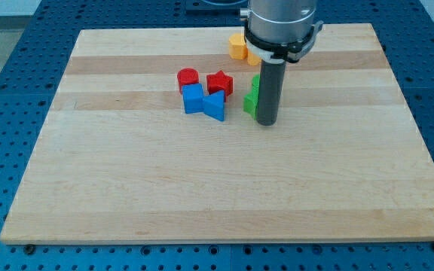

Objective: Move the green star to the bottom left side of the green circle

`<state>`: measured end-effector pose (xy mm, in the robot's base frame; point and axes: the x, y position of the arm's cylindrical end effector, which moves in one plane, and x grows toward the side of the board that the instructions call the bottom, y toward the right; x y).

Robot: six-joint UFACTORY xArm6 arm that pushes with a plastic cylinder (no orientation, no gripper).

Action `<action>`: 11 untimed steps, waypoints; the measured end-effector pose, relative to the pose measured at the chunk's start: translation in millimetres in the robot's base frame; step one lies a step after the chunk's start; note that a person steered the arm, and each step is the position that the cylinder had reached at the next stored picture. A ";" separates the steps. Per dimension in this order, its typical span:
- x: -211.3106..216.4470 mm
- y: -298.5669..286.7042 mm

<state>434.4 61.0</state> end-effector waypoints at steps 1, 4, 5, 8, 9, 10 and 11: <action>0.0 -5.1; 12.7 -10.8; 27.0 11.2; -7.5 34.3; -7.5 31.3; -7.5 19.8; -7.5 9.2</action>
